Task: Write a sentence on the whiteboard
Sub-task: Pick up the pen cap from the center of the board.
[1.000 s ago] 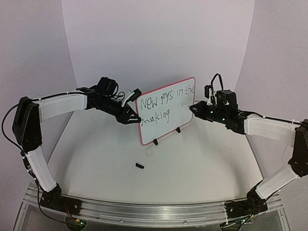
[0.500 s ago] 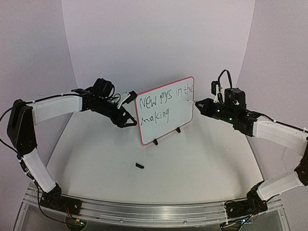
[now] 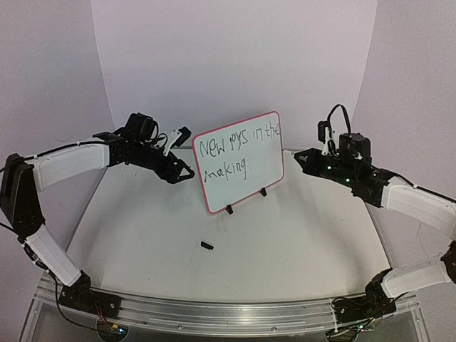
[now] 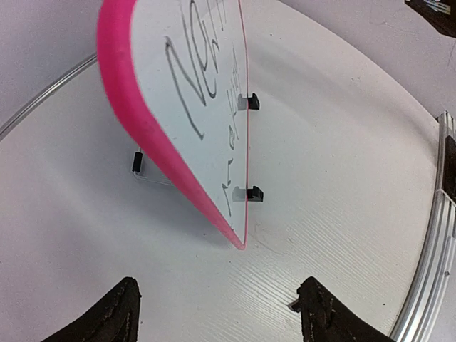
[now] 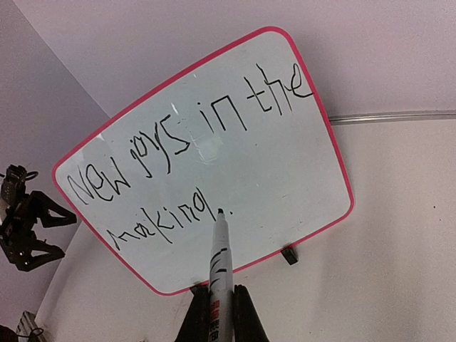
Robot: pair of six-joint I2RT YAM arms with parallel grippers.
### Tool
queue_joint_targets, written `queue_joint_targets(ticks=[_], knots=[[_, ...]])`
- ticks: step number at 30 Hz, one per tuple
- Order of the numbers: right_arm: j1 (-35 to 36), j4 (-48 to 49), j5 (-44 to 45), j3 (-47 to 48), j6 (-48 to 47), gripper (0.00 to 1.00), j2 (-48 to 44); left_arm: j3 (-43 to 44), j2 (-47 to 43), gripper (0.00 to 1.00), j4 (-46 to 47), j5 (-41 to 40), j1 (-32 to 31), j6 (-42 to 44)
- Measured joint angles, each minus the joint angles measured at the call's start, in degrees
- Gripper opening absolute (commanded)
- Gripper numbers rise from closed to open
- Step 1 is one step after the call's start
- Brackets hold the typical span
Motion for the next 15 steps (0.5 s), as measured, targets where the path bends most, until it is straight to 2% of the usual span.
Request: queue_joint_targets(ticks=[5,9,15], knots=[[0.0,0.0,0.0,-0.8,-0.9,0.0,-1.7,-4.0,-3.0,0.74,3.4,-0.5,0.0,-2.6],[0.0,-0.5,0.0,-1.1,-1.6,0.0,-2.8,-11.1,-6.9,0.73,9.0,-0.6,-0.5,-5.1],[0.0,-2.1,0.0,-2.0,-2.2,0.0,-4.0,-22.9,-11.7,0.73,17.8,-3.0,-7.3,-6.2]])
